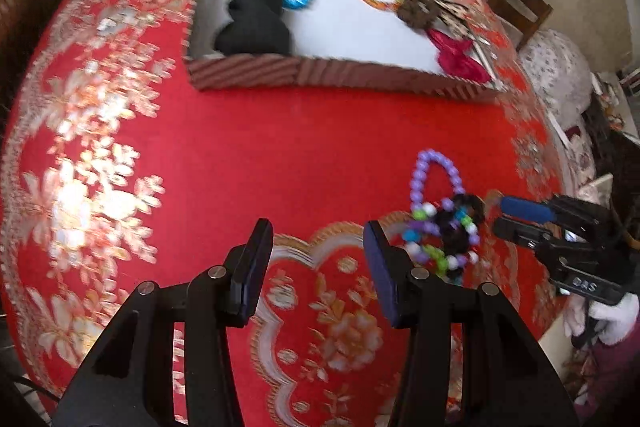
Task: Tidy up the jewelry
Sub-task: 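Move both tools back toward the multicolor bead bracelet pile, then grasp the multicolor bead bracelet with the left tool while the right grasps the black scrunchie, then carry the bead bracelet into the box with the left tool while the right carries the scrunchie, then open the left tool to release the bead bracelet while the right releases the scrunchie, then withdraw both tools from the box toward the purple bead bracelet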
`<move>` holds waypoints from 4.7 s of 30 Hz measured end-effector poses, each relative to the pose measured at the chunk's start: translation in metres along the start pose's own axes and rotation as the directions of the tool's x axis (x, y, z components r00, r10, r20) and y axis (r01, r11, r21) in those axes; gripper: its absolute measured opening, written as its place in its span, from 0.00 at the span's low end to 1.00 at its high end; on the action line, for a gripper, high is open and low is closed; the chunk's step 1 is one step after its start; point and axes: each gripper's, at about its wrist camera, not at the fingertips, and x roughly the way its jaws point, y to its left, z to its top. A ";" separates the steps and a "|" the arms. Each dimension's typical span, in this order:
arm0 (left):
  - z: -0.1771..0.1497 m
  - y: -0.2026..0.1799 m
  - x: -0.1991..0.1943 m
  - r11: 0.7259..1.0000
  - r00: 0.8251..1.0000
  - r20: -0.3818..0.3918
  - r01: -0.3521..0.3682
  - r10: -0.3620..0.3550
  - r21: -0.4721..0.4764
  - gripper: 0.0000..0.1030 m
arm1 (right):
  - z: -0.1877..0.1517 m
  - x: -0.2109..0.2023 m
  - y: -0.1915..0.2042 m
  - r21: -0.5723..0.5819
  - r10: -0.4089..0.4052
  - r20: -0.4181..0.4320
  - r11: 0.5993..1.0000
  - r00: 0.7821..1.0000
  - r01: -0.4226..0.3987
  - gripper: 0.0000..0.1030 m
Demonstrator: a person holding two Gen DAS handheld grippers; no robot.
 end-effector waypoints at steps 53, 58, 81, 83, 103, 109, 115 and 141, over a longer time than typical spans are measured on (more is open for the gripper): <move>0.066 -0.026 -0.067 0.991 0.988 0.142 0.041 -0.059 0.126 0.09 | 0.051 -0.083 -0.008 0.004 0.015 0.262 1.000 0.965 -0.016 0.07; 0.081 -0.027 -0.064 0.990 0.987 0.159 -0.003 -0.019 0.139 0.09 | 0.066 -0.081 -0.009 0.000 0.001 0.273 1.000 0.962 -0.001 0.07; 0.168 -0.040 -0.025 0.989 0.984 0.175 -0.033 0.007 0.144 0.09 | 0.131 -0.055 -0.018 0.011 -0.011 0.289 1.000 0.957 0.008 0.07; 0.177 -0.039 -0.015 0.993 0.986 0.166 -0.010 -0.010 0.121 0.09 | 0.136 -0.048 -0.021 0.018 -0.009 0.283 1.000 0.959 0.004 0.07; 0.188 0.015 0.058 0.995 0.993 0.072 -0.091 0.093 -0.038 0.09 | 0.176 0.057 -0.075 0.174 -0.072 0.110 0.983 0.991 0.052 0.07; 0.185 0.014 0.059 0.996 0.993 0.083 -0.083 0.084 -0.024 0.22 | 0.174 0.068 -0.080 0.189 -0.095 0.085 0.979 0.992 0.078 0.07; 0.186 0.011 0.054 0.998 0.991 0.117 -0.056 0.060 -0.034 0.42 | 0.168 0.063 -0.082 0.205 -0.077 0.095 0.977 0.992 0.056 0.37; 0.123 0.000 -0.012 0.961 0.931 0.240 -0.274 0.276 -0.041 0.42 | 0.122 -0.006 -0.034 0.154 -0.123 0.176 0.983 0.977 0.096 0.40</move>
